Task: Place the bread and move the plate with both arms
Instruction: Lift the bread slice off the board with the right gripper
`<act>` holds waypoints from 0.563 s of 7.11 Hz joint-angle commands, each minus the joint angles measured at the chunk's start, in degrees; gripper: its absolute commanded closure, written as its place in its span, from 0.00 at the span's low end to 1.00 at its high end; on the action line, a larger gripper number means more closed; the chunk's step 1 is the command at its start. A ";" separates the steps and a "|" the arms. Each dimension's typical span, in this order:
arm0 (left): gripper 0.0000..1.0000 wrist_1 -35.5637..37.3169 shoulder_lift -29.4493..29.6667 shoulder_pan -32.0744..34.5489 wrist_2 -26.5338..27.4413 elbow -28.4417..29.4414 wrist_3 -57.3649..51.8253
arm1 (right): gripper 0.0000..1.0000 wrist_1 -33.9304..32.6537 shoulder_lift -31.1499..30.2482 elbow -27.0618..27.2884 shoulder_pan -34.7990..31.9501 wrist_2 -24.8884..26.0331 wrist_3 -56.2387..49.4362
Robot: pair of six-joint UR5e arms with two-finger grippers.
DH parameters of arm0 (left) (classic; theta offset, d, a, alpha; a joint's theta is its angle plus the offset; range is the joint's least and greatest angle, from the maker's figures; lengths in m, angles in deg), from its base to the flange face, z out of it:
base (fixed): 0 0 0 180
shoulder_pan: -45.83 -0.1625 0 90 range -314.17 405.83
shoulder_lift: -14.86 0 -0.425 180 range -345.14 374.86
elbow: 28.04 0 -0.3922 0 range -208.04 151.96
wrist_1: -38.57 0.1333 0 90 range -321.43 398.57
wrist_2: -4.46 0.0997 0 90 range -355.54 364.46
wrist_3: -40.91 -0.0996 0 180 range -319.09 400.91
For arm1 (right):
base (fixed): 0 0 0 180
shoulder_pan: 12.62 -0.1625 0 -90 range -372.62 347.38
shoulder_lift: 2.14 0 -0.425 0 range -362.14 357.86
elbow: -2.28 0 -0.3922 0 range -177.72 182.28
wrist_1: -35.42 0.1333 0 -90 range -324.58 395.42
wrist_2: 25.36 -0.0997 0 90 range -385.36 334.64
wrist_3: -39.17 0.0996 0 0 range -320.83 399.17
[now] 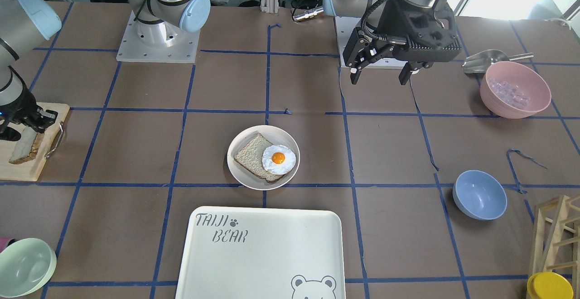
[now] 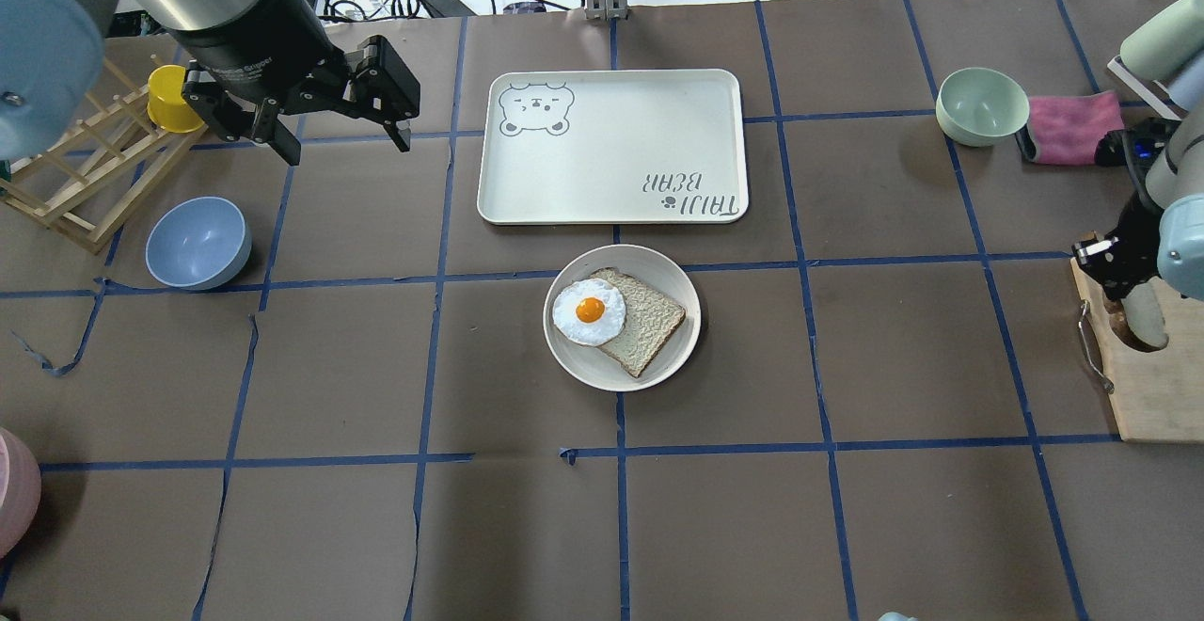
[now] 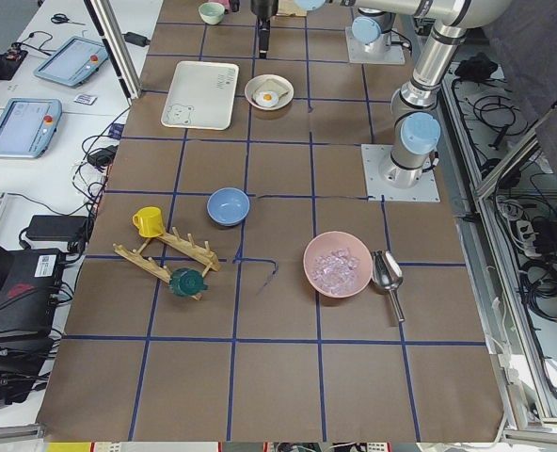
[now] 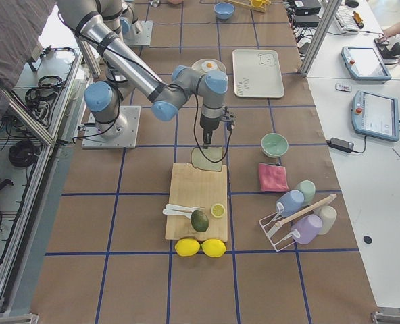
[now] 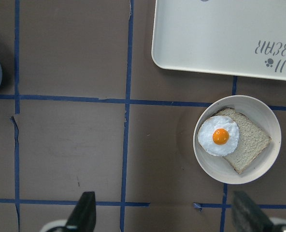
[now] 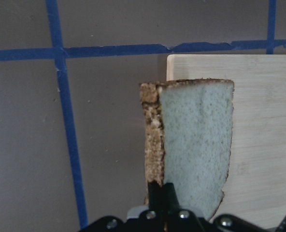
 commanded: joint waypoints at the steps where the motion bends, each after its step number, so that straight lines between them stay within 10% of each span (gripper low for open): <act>1: 0.00 0.00 0.00 0.00 -0.03 0.01 0.00 | 1.00 14.85 0.14 -11.48 -13.93 -0.66 14.37; 4: 0.00 0.00 0.00 0.09 0.06 0.01 0.00 | 1.00 18.52 6.53 -18.98 -35.38 -6.88 42.99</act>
